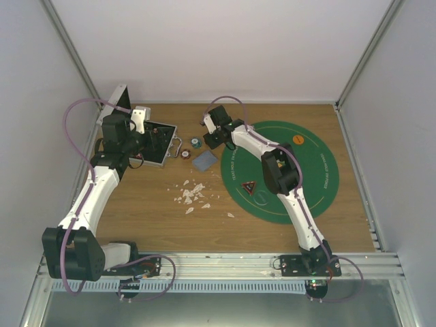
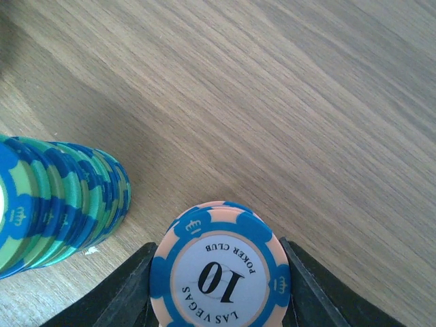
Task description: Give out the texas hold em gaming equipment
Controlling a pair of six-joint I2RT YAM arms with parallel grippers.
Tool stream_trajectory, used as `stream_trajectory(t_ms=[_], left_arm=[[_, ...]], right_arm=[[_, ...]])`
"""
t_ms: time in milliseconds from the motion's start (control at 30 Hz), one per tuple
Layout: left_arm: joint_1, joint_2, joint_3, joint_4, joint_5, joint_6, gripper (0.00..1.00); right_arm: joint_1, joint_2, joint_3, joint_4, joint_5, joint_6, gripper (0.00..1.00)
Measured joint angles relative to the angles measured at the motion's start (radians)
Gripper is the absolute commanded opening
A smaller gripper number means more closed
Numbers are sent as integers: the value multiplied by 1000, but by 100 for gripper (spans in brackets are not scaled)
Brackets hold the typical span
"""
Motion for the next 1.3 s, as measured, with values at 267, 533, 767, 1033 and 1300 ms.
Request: stream_trajectory(t_ms=[267,533,767,1033,1300], left_arm=[[0,0,0,0,6,0,98],[0,0,0,0,8,0,98],[0,0,0,0,11,-1,98],[0,0,0,0,11,-6,98],[0,0,0,0,12,-7,98]], right_arm=[[0,0,0,0,0,0,50],[0,0,0,0,0,1,53],[0,0,0,1,0,1,54],[0,0,3,5,0,3,56],[0,0,3,8,0,4,44]])
